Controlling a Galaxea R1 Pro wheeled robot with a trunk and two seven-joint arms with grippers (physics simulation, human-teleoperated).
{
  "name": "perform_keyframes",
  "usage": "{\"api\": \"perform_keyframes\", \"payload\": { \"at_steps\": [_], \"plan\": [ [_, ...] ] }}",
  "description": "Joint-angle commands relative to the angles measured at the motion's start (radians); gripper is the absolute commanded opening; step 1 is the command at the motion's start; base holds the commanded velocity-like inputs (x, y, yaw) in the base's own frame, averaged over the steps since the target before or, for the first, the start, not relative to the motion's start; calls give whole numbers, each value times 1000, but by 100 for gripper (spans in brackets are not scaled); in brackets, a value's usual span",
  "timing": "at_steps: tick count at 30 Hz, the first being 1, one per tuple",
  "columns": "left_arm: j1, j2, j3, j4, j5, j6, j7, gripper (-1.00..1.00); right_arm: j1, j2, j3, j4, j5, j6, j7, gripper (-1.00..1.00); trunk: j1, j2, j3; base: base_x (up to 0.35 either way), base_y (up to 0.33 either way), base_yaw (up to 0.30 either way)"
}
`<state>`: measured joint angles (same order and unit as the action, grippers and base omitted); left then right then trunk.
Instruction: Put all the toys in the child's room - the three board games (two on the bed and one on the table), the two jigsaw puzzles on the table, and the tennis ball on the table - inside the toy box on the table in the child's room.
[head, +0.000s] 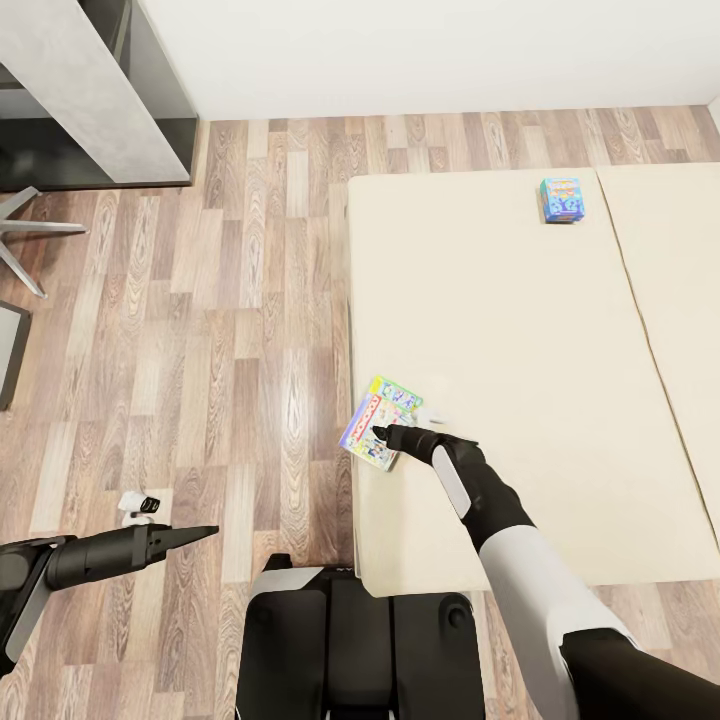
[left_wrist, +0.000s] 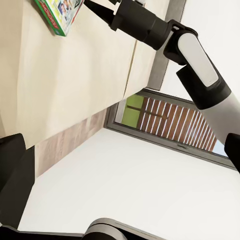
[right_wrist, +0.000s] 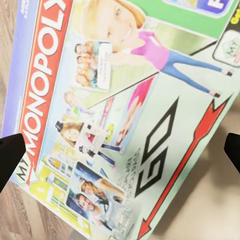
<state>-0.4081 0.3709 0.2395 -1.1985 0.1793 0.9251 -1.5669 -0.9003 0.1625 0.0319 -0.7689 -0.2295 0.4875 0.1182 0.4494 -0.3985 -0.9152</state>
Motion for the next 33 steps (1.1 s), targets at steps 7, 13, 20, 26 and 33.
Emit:
{"api": "perform_keyframes", "payload": {
  "at_steps": [7, 13, 20, 26, 33],
  "plan": [
    [0, 0, 0, 0, 0, 11, -4, 100, 0, 2, 0, -1, -2, 5, 1, 100, 1, -2, -1, 0, 0, 0],
    [-1, 1, 0, -1, 0, 11, -4, 100, 0, 9, 0, -1, -1, 6, 2, 100, 1, -2, -1, 0, 0, 0],
    [0, 1, 0, -1, 0, 11, -4, 100, 0, 11, 0, -1, -4, 6, 7, 100, 1, -2, -1, 0, 0, 0],
    [0, 2, 0, -1, 0, 11, -4, 100, 0, 11, 0, -1, -6, 6, 8, 100, 1, -2, -1, 0, 0, 0],
    [0, 2, 0, -1, 0, 11, -4, 100, 0, 11, 0, -1, -8, 6, 9, 100, 1, -2, -1, 0, 0, 0]
  ]
}}
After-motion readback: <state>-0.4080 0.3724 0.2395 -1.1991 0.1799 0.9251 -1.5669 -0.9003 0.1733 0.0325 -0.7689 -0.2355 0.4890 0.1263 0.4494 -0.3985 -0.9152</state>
